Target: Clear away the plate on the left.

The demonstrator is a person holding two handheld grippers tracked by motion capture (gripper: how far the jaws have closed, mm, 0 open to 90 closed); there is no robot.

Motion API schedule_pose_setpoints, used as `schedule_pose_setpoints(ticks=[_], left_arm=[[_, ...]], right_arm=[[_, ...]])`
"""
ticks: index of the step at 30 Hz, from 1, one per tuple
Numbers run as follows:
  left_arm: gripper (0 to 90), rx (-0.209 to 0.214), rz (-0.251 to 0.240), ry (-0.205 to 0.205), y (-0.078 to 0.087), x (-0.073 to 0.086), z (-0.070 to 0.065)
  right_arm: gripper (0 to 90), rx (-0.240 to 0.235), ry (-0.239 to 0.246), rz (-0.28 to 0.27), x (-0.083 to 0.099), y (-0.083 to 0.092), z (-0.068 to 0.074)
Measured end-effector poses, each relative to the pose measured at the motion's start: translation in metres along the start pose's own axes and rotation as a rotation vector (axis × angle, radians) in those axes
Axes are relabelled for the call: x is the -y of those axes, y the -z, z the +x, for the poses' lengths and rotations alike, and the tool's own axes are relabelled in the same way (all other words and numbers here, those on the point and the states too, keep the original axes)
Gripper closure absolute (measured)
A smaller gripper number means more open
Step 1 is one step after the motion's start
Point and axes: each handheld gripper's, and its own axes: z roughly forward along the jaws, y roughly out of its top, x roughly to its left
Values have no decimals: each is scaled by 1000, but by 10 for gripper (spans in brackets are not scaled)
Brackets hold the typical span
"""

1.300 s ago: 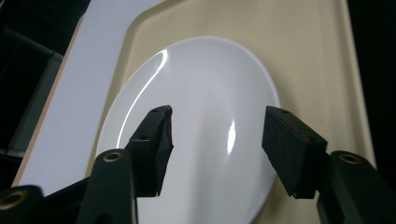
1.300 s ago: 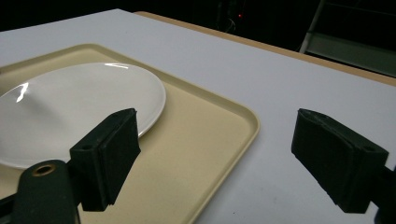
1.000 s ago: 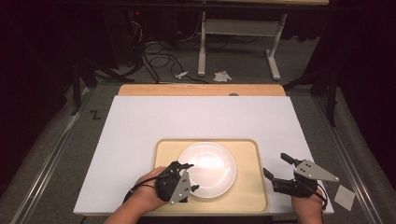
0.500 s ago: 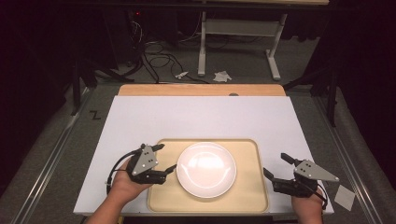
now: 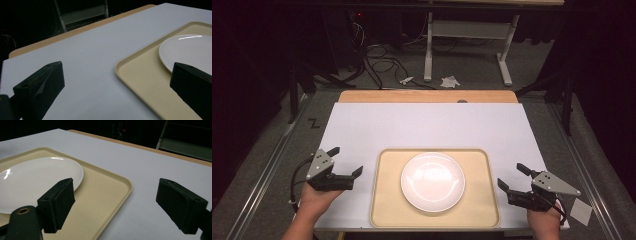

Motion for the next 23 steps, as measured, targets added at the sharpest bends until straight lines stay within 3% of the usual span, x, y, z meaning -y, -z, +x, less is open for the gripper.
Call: schedule_pose_setpoints(ticks=[6,23], left_arm=[[2,-16,-56,45,8,-9,11],[2,-26,-59,49,6,-8,13]], right_arm=[[161,18,-19,-6,1,3,-4],[161,18,-6,-7,-1,3,-4]])
